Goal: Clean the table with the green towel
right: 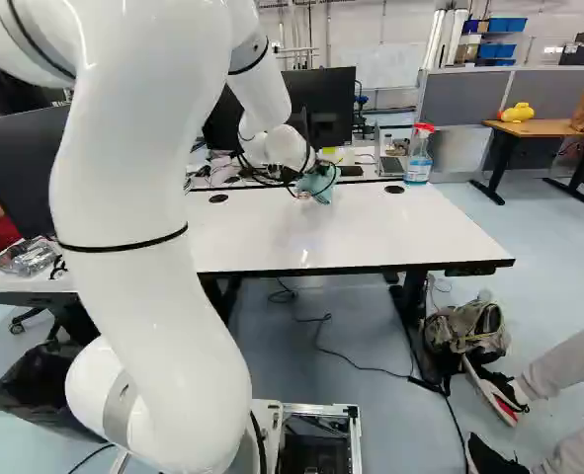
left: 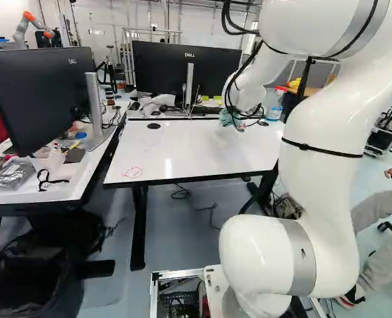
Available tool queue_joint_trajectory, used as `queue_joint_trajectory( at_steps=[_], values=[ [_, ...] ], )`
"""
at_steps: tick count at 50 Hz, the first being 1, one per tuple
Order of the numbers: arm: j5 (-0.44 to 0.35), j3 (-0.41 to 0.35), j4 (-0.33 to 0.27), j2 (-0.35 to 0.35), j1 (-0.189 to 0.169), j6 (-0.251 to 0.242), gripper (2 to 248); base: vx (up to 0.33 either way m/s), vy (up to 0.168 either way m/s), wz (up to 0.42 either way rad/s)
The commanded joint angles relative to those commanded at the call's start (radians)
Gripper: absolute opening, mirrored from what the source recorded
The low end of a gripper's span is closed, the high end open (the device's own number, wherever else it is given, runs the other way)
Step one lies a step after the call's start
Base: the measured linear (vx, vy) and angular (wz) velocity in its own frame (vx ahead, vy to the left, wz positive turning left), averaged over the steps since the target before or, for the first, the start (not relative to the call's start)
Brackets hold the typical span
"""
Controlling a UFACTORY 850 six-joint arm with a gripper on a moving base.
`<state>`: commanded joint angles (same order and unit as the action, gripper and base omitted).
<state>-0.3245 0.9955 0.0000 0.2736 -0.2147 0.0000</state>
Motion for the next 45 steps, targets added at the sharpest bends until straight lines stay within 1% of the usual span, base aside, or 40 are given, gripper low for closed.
queue_joint_trajectory(
  at_steps=[17, 45],
  values=[
    [0.0, -0.047, 0.0, -0.041, 0.044, 0.0, 42, 0.0, 0.0, 0.0],
    [0.0, -0.103, 0.0, -0.09, 0.122, 0.0, 42, 0.0, 0.0, 0.0]
  ],
)
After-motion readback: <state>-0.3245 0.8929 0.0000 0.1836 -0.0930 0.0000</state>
